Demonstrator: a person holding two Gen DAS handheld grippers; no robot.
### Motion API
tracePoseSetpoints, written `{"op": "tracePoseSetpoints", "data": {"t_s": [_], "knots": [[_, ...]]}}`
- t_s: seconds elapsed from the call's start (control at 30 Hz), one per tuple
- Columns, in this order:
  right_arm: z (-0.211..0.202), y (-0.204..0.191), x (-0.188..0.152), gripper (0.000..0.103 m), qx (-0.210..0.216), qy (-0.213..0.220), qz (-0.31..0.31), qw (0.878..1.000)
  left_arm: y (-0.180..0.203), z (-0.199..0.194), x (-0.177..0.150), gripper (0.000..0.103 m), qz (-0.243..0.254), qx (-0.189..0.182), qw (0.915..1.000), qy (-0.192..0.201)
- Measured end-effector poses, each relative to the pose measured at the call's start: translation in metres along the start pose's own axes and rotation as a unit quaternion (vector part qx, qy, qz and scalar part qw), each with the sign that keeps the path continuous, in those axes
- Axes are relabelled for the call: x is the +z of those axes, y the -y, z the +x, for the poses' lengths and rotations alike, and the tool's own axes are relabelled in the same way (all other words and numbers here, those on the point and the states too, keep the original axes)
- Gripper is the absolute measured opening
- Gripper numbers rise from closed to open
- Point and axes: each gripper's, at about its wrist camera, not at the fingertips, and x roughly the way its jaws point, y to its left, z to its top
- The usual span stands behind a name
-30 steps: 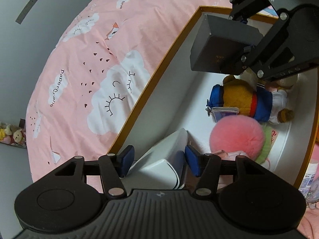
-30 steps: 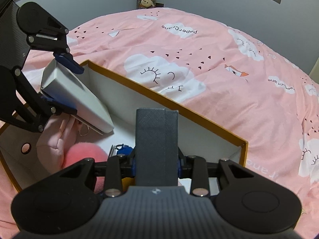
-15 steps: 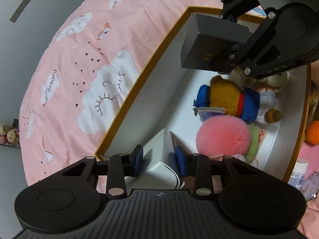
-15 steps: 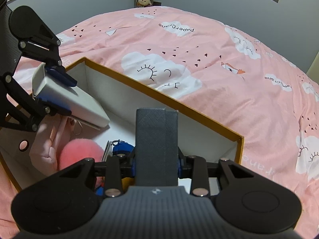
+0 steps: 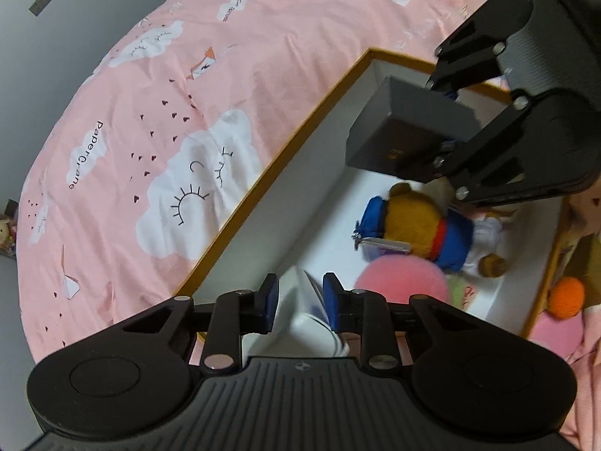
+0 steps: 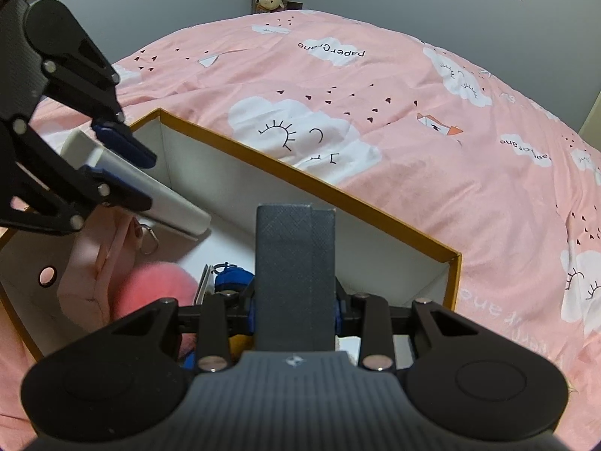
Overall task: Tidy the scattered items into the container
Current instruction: 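Lower the white box into the box and open left tool while right tool lowers the dark grey box, then open right tool releasing the dark grey box in the box corner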
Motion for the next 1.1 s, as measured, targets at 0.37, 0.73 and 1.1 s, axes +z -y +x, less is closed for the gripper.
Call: {"op": "tracePoseSetpoints", "data": {"t_s": [0.37, 0.73, 1.1], "knots": [[0.002, 0.0, -0.002, 0.037, 0.006, -0.006, 0.006, 1.0, 0.016, -0.014, -0.004, 0.048, 0.021, 0.009, 0.9996, -0.017], [-0.002, -0.002, -0.004, 0.037, 0.008, -0.003, 0.003, 1.0, 0.025, 0.031, -0.013, 0.047, -0.032, 0.0, 0.9964, -0.079], [0.005, 0.004, 0.0, 0.037, 0.004, -0.008, 0.017, 1.0, 0.018, 0.034, -0.015, 0.045, -0.061, 0.012, 0.9958, -0.068]]}}
